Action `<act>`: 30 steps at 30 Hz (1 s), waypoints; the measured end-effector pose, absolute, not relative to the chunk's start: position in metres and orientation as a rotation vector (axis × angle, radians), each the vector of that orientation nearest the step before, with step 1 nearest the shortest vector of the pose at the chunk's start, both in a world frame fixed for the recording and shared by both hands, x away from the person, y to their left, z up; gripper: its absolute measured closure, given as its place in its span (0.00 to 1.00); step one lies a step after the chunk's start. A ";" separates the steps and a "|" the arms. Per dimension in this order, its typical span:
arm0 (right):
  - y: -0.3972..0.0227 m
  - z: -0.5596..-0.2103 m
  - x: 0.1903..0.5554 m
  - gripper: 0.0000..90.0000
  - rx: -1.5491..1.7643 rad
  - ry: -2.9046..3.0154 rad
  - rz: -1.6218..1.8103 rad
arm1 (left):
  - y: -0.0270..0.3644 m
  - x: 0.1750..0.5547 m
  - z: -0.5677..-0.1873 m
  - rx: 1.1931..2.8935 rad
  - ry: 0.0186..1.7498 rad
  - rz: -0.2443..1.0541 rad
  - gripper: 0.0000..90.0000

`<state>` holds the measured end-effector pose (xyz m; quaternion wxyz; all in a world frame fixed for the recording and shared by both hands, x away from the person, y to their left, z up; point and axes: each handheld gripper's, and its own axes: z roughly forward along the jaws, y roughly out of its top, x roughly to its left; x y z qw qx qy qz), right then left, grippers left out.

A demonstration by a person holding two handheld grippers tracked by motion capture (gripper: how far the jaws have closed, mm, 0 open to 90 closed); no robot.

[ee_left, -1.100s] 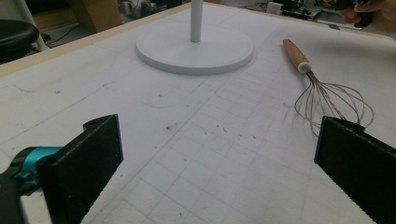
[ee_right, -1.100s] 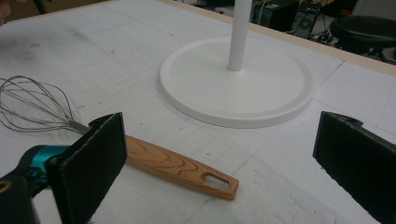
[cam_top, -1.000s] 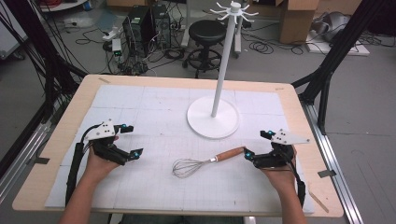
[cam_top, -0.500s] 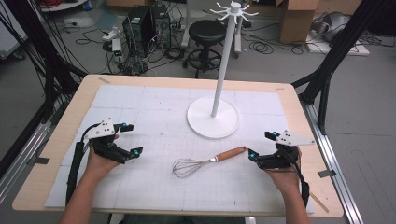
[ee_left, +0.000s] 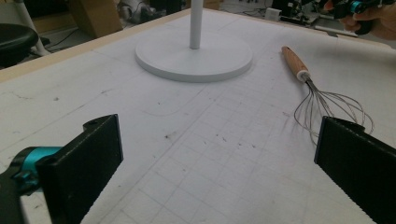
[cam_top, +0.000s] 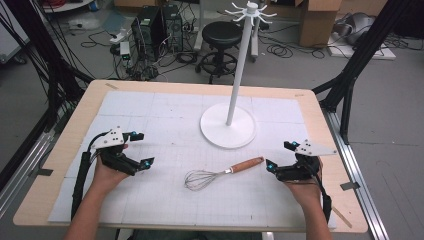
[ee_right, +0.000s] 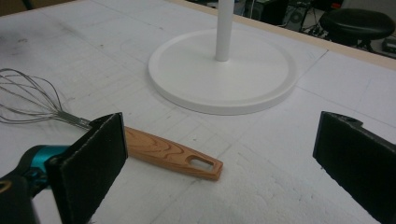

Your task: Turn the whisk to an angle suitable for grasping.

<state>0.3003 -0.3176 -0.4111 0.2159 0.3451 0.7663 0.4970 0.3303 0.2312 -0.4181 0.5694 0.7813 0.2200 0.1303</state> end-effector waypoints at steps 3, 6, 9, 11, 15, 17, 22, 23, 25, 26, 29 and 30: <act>-0.318 -0.410 0.300 0.02 0.951 2.117 1.387 | 0.230 0.330 -0.418 1.839 0.504 0.304 0.02; -0.319 -0.410 0.300 0.02 0.957 2.114 1.390 | 0.231 0.330 -0.418 1.828 0.508 0.300 0.02; -0.318 -0.411 0.301 0.02 0.953 2.120 1.389 | 0.233 0.329 -0.416 1.821 0.506 0.302 0.02; -0.318 -0.411 0.301 0.02 0.958 2.122 1.390 | 0.234 0.329 -0.415 1.810 0.508 0.300 0.02; -0.318 -0.410 0.300 0.02 0.954 2.121 1.391 | 0.234 0.329 -0.415 1.808 0.506 0.301 0.02; -0.318 -0.410 0.300 0.02 0.951 2.120 1.395 | 0.234 0.329 -0.415 1.807 0.507 0.296 0.02; -0.318 -0.411 0.301 0.02 0.961 2.124 1.392 | 0.233 0.329 -0.416 1.814 0.508 0.296 0.02; -0.318 -0.411 0.301 0.02 0.955 2.124 1.389 | 0.233 0.329 -0.416 1.812 0.508 0.297 0.02; -0.317 -0.411 0.301 0.02 0.949 2.126 1.387 | 0.233 0.329 -0.416 1.814 0.507 0.297 0.02; -0.317 -0.411 0.301 0.02 0.945 2.127 1.391 | 0.233 0.329 -0.416 1.817 0.505 0.294 0.02; -0.317 -0.411 0.301 0.02 0.950 2.127 1.389 | 0.231 0.329 -0.415 1.804 0.501 0.289 0.02; -0.317 -0.411 0.301 0.02 0.950 2.129 1.389 | 0.230 0.328 -0.415 1.810 0.500 0.288 0.02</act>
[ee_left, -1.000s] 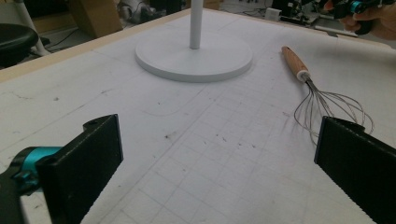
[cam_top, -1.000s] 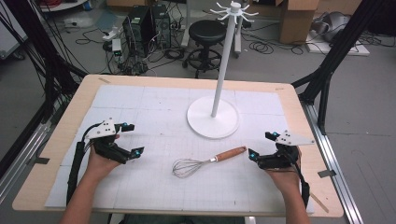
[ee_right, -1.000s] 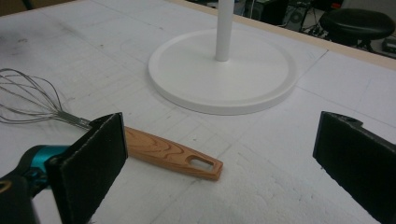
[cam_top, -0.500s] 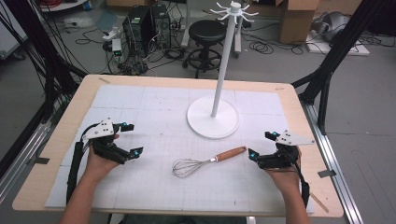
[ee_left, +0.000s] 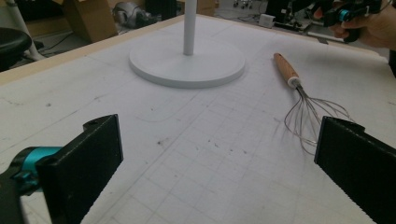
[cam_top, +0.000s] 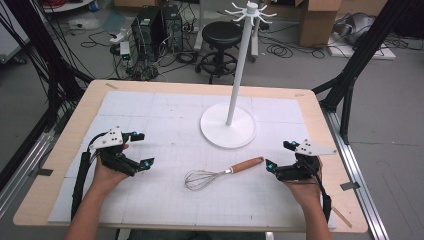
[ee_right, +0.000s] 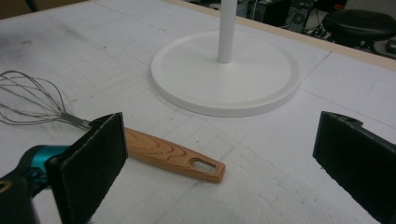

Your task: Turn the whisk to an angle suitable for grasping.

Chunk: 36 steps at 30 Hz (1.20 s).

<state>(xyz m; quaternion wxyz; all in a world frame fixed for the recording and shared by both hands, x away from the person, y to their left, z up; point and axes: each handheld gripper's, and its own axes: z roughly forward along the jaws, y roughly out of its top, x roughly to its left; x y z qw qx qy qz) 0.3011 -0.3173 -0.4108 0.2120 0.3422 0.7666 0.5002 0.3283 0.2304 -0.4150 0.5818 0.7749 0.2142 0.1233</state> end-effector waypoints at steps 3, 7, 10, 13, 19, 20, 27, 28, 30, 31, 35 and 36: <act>-0.315 -0.411 0.302 0.02 0.934 2.146 1.399 | 0.230 0.329 -0.416 1.823 0.503 0.293 0.02; -0.307 -0.411 0.303 0.04 0.884 2.203 1.391 | 0.231 0.329 -0.415 1.821 0.509 0.298 0.02; -0.296 -0.413 0.306 0.07 0.847 2.266 1.362 | 0.233 0.329 -0.415 1.822 0.507 0.302 0.02; -0.281 -0.417 0.308 0.09 0.826 2.327 1.311 | 0.233 0.330 -0.416 1.831 0.515 0.301 0.02; -0.259 -0.423 0.312 0.16 0.772 2.400 1.241 | 0.234 0.331 -0.417 1.828 0.509 0.305 0.02; -0.259 -0.423 0.312 0.16 0.772 2.400 1.241 | 0.234 0.331 -0.417 1.828 0.509 0.305 0.02; -0.247 -0.434 0.318 0.17 0.743 2.495 1.147 | 0.232 0.331 -0.418 1.842 0.511 0.299 0.02; -0.247 -0.434 0.318 0.17 0.743 2.495 1.147 | 0.232 0.331 -0.418 1.841 0.511 0.299 0.02; -0.242 -0.438 0.321 0.17 0.729 2.522 1.115 | 0.232 0.331 -0.418 1.841 0.512 0.298 0.02; -0.241 -0.439 0.322 0.17 0.727 2.529 1.108 | 0.233 0.331 -0.418 1.843 0.512 0.297 0.02; -0.232 -0.444 0.330 0.20 0.718 2.617 1.078 | 0.233 0.331 -0.418 1.845 0.515 0.293 0.02; -0.230 -0.446 0.332 0.20 0.711 2.626 1.070 | 0.233 0.331 -0.418 1.847 0.515 0.291 0.02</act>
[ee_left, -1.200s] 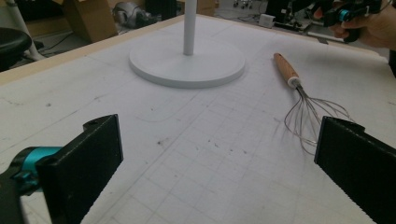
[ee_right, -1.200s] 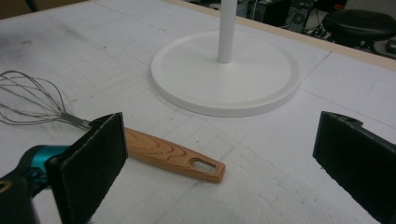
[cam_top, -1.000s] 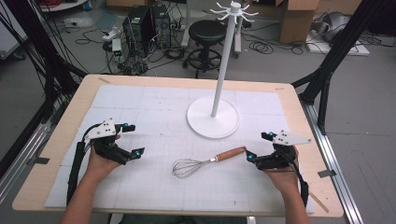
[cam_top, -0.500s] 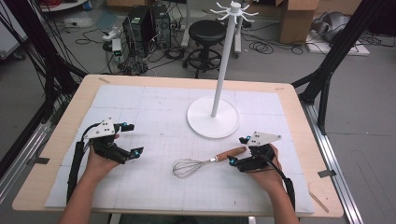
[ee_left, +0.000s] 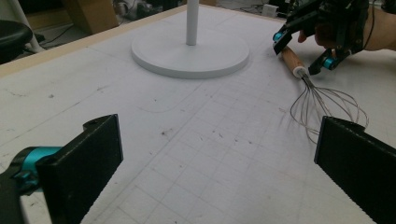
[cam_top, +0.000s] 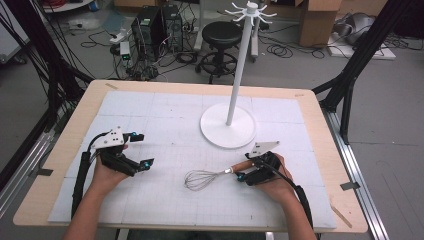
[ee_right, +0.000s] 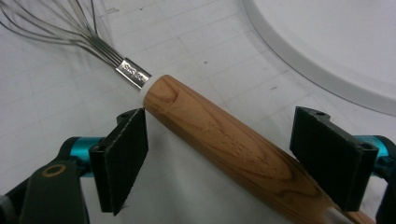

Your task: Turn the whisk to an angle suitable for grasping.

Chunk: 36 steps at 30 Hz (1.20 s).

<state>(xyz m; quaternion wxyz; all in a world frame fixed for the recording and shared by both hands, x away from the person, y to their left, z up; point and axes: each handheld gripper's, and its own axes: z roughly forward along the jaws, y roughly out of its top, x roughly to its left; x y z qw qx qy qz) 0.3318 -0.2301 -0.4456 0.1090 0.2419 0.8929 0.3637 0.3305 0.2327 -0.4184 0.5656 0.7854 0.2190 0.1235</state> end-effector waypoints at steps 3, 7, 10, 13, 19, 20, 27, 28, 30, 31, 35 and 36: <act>-0.226 -0.444 0.334 0.24 0.710 2.669 1.050 | 0.232 0.329 -0.419 1.853 0.508 0.285 0.02; -0.226 -0.442 0.334 0.28 0.697 2.682 1.046 | 0.233 0.328 -0.418 1.852 0.505 0.284 0.02; -0.228 -0.440 0.332 0.37 0.693 2.697 1.058 | 0.233 0.328 -0.417 1.847 0.503 0.281 0.02; -0.230 -0.437 0.330 0.45 0.699 2.718 1.089 | 0.233 0.327 -0.418 1.848 0.504 0.278 0.02; -0.227 -0.434 0.327 0.54 0.657 2.751 1.103 | 0.234 0.328 -0.417 1.843 0.499 0.281 0.02; -0.227 -0.434 0.327 0.54 0.643 2.753 1.100 | 0.234 0.328 -0.417 1.844 0.499 0.281 0.02; -0.222 -0.436 0.324 0.48 0.578 2.778 0.997 | 0.234 0.328 -0.417 1.847 0.501 0.282 0.02; -0.222 -0.435 0.324 0.48 0.573 2.780 0.993 | 0.234 0.328 -0.417 1.845 0.500 0.282 0.02; -0.220 -0.434 0.323 0.57 0.564 2.790 0.996 | 0.233 0.328 -0.417 1.842 0.501 0.282 0.02; -0.220 -0.434 0.323 0.57 0.564 2.790 0.996 | 0.233 0.328 -0.417 1.842 0.501 0.281 0.02; -0.216 -0.432 0.322 0.64 0.550 2.819 0.999 | 0.234 0.327 -0.417 1.841 0.505 0.280 0.02; -0.213 -0.432 0.321 0.65 0.544 2.822 0.996 | 0.235 0.327 -0.416 1.842 0.504 0.282 0.02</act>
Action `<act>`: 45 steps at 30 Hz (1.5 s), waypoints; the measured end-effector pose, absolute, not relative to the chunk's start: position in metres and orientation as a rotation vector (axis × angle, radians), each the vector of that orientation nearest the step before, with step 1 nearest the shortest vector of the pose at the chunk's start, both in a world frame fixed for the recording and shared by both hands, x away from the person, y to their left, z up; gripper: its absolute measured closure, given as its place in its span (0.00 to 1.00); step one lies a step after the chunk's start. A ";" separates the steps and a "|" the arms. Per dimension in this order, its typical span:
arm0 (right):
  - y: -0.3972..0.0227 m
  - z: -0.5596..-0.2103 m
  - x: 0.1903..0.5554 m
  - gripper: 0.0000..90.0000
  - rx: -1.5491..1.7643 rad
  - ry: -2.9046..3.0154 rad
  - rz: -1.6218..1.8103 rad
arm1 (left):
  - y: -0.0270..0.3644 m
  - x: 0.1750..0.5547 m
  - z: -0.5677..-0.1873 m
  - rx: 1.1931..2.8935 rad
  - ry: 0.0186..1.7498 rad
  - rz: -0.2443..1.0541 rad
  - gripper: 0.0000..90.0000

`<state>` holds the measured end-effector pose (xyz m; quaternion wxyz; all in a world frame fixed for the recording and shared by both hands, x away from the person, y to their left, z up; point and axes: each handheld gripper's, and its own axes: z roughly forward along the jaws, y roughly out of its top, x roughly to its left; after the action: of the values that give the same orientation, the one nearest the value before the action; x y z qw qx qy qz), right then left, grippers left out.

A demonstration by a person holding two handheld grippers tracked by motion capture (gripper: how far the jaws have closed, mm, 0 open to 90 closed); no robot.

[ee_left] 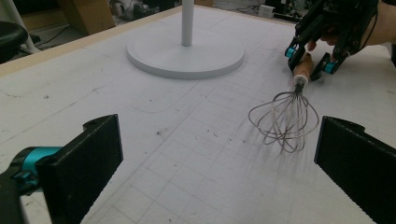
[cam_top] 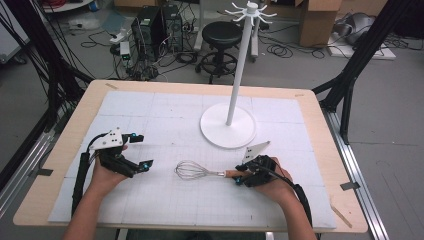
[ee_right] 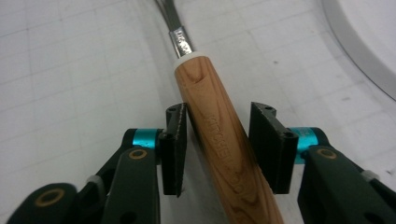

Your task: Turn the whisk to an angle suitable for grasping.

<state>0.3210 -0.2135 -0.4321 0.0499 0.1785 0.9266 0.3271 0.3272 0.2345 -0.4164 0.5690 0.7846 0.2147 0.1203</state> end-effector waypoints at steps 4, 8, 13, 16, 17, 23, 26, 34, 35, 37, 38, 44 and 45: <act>-0.201 -0.432 0.318 0.70 0.506 2.841 1.003 | 0.235 0.327 -0.416 1.841 0.503 0.285 0.02; -0.195 -0.432 0.318 0.59 0.501 2.834 0.995 | 0.236 0.327 -0.415 1.839 0.502 0.289 0.02; -0.215 -0.429 0.314 0.58 0.541 2.825 1.065 | 0.237 0.327 -0.415 1.838 0.506 0.288 0.02; -0.235 -0.429 0.312 0.59 0.588 2.816 1.082 | 0.238 0.327 -0.415 1.836 0.505 0.292 0.02; -0.242 -0.430 0.311 0.59 0.589 2.823 1.100 | 0.237 0.327 -0.415 1.834 0.506 0.293 0.02; -0.240 -0.434 0.312 0.71 0.582 2.840 1.040 | 0.236 0.326 -0.414 1.833 0.509 0.295 0.02; -0.237 -0.434 0.313 0.72 0.542 2.830 1.041 | 0.239 0.325 -0.413 1.830 0.515 0.298 0.02; -0.210 -0.433 0.320 0.75 0.429 2.842 1.039 | 0.242 0.321 -0.411 1.831 0.516 0.310 0.02; -0.205 -0.432 0.322 0.75 0.420 2.847 1.035 | 0.243 0.320 -0.410 1.831 0.517 0.314 0.02; -0.195 -0.432 0.325 0.76 0.408 2.852 1.035 | 0.245 0.319 -0.409 1.819 0.519 0.314 0.02; -0.191 -0.432 0.328 0.76 0.395 2.850 1.034 | 0.247 0.318 -0.409 1.811 0.523 0.318 0.02; -0.158 -0.432 0.341 0.76 0.354 2.859 1.039 | 0.251 0.318 -0.406 1.784 0.526 0.329 0.02; -0.153 -0.432 0.343 0.75 0.350 2.863 1.034 | 0.252 0.318 -0.406 1.784 0.527 0.328 0.02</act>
<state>0.3430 -0.1528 -0.4321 0.0389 0.1143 0.9337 0.3372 0.3179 0.2516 -0.4060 0.5861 0.7653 0.2259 0.1408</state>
